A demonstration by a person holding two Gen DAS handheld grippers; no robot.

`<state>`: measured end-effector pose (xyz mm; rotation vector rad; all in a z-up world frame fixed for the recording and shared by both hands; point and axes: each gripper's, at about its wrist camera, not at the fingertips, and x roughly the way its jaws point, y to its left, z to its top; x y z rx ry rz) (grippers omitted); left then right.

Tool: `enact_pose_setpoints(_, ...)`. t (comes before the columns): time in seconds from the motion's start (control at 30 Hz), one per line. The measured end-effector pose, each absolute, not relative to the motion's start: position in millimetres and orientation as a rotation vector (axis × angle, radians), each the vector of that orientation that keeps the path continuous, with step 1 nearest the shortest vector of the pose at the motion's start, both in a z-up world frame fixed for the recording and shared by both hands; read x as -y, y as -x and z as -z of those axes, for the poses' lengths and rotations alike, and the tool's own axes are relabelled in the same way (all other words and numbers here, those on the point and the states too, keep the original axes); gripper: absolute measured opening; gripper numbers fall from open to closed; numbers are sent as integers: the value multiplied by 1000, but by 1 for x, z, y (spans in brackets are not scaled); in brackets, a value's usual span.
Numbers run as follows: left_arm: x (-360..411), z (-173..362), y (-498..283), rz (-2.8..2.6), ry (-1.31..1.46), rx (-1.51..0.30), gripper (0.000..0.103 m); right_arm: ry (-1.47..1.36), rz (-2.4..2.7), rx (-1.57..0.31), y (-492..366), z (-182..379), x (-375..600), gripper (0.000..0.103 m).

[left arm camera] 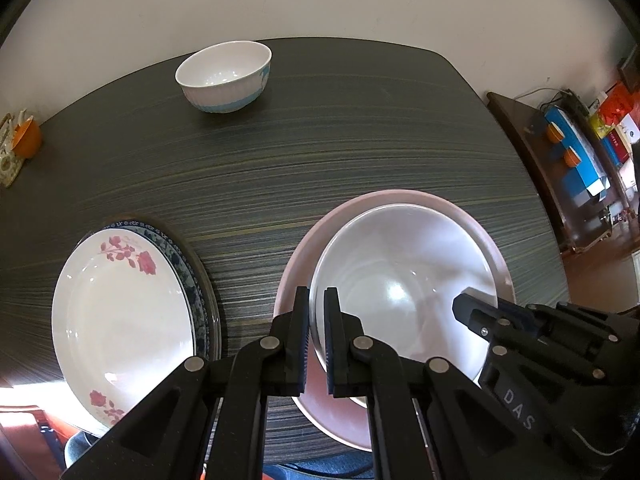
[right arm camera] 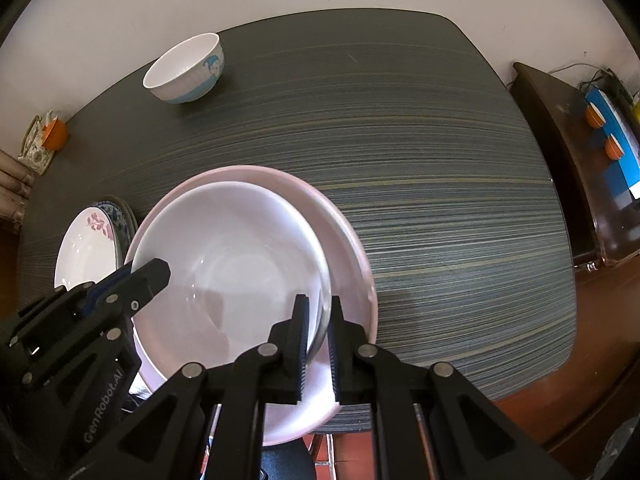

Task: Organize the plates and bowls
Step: 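Lower the white bowl into the pink bowl and open both grippers, then move both grippers toward the small blue-patterned white bowl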

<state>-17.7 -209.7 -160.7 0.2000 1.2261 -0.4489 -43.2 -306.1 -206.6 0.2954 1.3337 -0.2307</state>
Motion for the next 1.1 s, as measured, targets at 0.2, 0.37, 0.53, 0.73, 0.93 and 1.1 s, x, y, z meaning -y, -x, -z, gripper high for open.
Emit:
enact_pose_setpoints(0.2, 209, 159, 19, 459, -172, -1221, 21, -303, 226, -1342, 43, 208, 306, 11)
enact_pose_setpoints(0.37, 208, 135, 16, 480, -159, -1184, 39, -308, 256, -1266, 47, 181, 310, 20)
enact_pose_setpoints(0.53, 178, 78, -3, 469, -106, -1087, 42, -280, 252, -1175, 51, 127, 314, 20)
enact_pose_setpoints(0.73, 118, 39, -27, 424, -69, -1040, 43, -272, 243, -1128, 51, 86, 302, 20)
enact_pose_setpoints(0.93, 39, 50, -41, 289, -16, -1061, 43, -263, 192, -1127, 51, 86, 264, 22)
enact_pose_setpoints(1.1, 4, 45, -47, 242, -9, -1039, 43, -220, 158, -1147, 35, 86, 230, 22)
